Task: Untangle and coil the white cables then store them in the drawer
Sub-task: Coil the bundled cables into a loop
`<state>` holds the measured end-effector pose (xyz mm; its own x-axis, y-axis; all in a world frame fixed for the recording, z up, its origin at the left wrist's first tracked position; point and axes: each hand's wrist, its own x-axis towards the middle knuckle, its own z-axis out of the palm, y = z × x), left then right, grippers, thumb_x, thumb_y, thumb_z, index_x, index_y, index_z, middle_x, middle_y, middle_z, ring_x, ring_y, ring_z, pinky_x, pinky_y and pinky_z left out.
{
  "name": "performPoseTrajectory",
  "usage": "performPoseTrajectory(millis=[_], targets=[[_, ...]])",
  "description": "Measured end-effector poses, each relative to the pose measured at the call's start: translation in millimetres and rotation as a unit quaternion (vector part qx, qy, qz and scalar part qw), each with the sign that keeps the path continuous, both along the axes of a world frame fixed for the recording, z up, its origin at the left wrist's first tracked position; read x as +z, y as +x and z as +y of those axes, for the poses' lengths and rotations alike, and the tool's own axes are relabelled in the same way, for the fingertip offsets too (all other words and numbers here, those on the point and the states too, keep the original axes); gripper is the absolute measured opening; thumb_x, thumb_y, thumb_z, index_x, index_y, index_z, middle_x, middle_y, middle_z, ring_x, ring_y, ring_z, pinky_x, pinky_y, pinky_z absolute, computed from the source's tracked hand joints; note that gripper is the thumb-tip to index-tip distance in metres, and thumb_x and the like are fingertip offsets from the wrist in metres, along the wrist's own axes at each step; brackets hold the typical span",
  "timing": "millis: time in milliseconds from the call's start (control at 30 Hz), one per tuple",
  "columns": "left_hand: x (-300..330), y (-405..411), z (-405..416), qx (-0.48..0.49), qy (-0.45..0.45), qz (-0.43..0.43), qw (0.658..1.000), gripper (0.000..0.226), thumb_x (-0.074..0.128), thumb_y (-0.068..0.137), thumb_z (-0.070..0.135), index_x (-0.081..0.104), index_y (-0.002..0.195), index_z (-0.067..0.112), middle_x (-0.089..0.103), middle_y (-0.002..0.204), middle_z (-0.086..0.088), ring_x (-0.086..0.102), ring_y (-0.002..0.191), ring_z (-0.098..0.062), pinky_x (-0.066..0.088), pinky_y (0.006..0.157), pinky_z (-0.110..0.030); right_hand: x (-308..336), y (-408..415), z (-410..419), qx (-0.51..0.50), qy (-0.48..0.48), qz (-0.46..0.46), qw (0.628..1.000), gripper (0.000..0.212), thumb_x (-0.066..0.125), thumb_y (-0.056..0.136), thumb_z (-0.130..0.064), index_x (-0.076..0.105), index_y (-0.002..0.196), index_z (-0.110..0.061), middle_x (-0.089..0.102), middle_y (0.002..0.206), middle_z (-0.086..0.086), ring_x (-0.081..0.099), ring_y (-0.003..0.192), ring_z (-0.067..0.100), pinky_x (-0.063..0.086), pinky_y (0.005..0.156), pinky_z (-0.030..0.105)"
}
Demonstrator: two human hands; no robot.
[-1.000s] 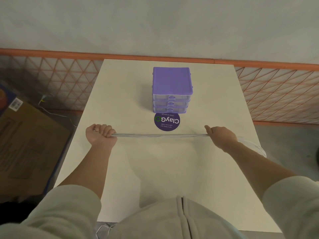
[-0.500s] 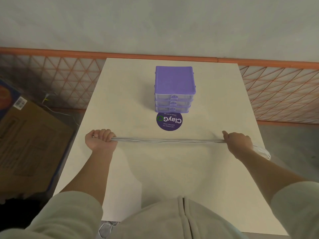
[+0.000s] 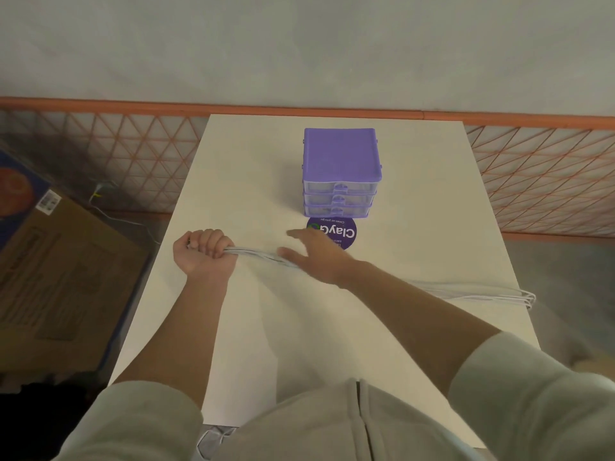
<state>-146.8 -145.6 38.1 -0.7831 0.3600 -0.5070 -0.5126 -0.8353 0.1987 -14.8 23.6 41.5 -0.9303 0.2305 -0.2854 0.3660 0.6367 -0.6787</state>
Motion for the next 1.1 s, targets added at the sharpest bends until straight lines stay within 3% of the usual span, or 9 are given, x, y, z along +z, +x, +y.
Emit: performPoseTrajectory(millis=[100, 233, 567, 700, 767, 833, 967, 1033, 1100], targets=[[6.2, 1.1, 5.5, -0.015, 0.009, 0.002, 1.0, 0.029, 0.041, 0.077, 0.016, 0.029, 0.051, 0.02, 0.02, 0.045, 0.007, 0.016, 0.036, -0.009, 0.013, 0.034, -0.019, 7.6, -22.2, -26.0, 0.026, -0.069, -0.036, 0.997, 0.051, 0.045, 0.095, -0.059, 0.05, 0.13, -0.021, 0.062, 0.114, 0.005, 0.059, 0.105, 0.025, 0.047, 0.091, 0.04], [12.4, -2.4, 5.5, -0.015, 0.026, -0.001, 1.0, 0.032, 0.039, 0.082, 0.017, 0.029, 0.052, 0.02, 0.02, 0.046, 0.007, 0.016, 0.036, -0.009, 0.013, 0.034, -0.019, 5.9, -25.2, -38.1, 0.026, -0.106, -0.023, 0.994, 0.043, 0.034, 0.102, -0.051, 0.052, 0.103, -0.012, 0.054, 0.077, -0.001, 0.05, 0.069, 0.021, 0.043, 0.065, 0.038], [14.3, -5.0, 4.7, -0.111, -0.021, 0.059, 0.992, 0.032, 0.044, 0.083, 0.017, 0.036, 0.052, 0.019, 0.028, 0.048, 0.007, 0.026, 0.04, -0.008, 0.02, 0.039, -0.016, 26.7, -20.4, -20.0, 0.033, -0.098, -0.009, 0.995, 0.035, 0.039, 0.104, -0.039, 0.053, 0.084, -0.015, 0.05, 0.075, 0.0, 0.045, 0.068, 0.018, 0.039, 0.064, 0.032], [36.3, -15.3, -11.8, -0.229, -0.101, 0.154, 0.956, 0.012, 0.064, 0.071, 0.013, 0.059, 0.06, 0.013, 0.059, 0.066, -0.001, 0.06, 0.062, -0.015, 0.055, 0.065, -0.024, 36.7, -17.6, -14.4, 0.031, -0.079, -0.003, 0.996, 0.035, 0.039, 0.104, -0.04, 0.054, 0.085, -0.014, 0.049, 0.075, -0.002, 0.044, 0.067, 0.016, 0.038, 0.063, 0.03], [46.6, -24.1, -22.5, -0.324, -0.179, 0.203, 0.907, 0.027, 0.052, 0.086, 0.016, 0.076, 0.077, 0.005, 0.073, 0.094, -0.01, 0.071, 0.09, -0.025, 0.057, 0.088, -0.035, 38.5, -17.0, -7.5, 0.033, -0.061, 0.002, 0.998, 0.035, 0.039, 0.104, -0.039, 0.054, 0.085, -0.014, 0.049, 0.074, -0.003, 0.044, 0.066, 0.014, 0.037, 0.064, 0.03], [57.5, -33.2, -32.2, -0.413, -0.25, 0.245, 0.841, 0.039, 0.04, 0.093, 0.01, 0.078, 0.093, -0.001, 0.069, 0.117, -0.019, 0.066, 0.11, -0.031, 0.055, 0.092, -0.037, 41.6, -16.5, -1.3, 0.037, -0.045, 0.007, 0.998, 0.035, 0.038, 0.104, -0.039, 0.054, 0.084, -0.015, 0.048, 0.072, -0.005, 0.044, 0.064, 0.012, 0.038, 0.064, 0.03], [70.7, -41.5, -38.3, -0.545, -0.389, 0.32, 0.67, 0.038, 0.039, 0.091, 0.0, 0.076, 0.099, -0.001, 0.068, 0.117, -0.022, 0.068, 0.105, -0.035, 0.058, 0.085, -0.034, 55.0, -15.5, 4.3, 0.069, -0.006, -0.016, 0.997, 0.035, 0.037, 0.104, -0.041, 0.053, 0.089, -0.015, 0.046, 0.072, -0.007, 0.042, 0.061, 0.009, 0.033, 0.055, 0.023], [74.5, -41.2, -31.9, -0.589, -0.435, 0.352, 0.584, 0.033, 0.055, 0.088, 0.022, 0.075, 0.106, 0.002, 0.07, 0.115, -0.018, 0.069, 0.102, -0.035, 0.053, 0.091, -0.034, 58.5, -15.7, 4.6, 0.085, 0.01, -0.035, 0.996, 0.035, 0.036, 0.104, -0.042, 0.053, 0.09, -0.014, 0.046, 0.072, -0.006, 0.041, 0.06, 0.011, 0.032, 0.053, 0.023], [80.1, -37.0, -22.0, -0.628, -0.465, 0.375, 0.499, 0.059, 0.075, 0.068, 0.05, 0.074, 0.113, 0.012, 0.073, 0.109, -0.011, 0.071, 0.098, -0.031, 0.045, 0.098, -0.033, 57.8, -16.1, 4.1, 0.091, 0.015, -0.047, 0.995, 0.035, 0.037, 0.104, -0.042, 0.053, 0.089, -0.015, 0.047, 0.072, -0.005, 0.042, 0.062, 0.013, 0.034, 0.054, 0.025]])
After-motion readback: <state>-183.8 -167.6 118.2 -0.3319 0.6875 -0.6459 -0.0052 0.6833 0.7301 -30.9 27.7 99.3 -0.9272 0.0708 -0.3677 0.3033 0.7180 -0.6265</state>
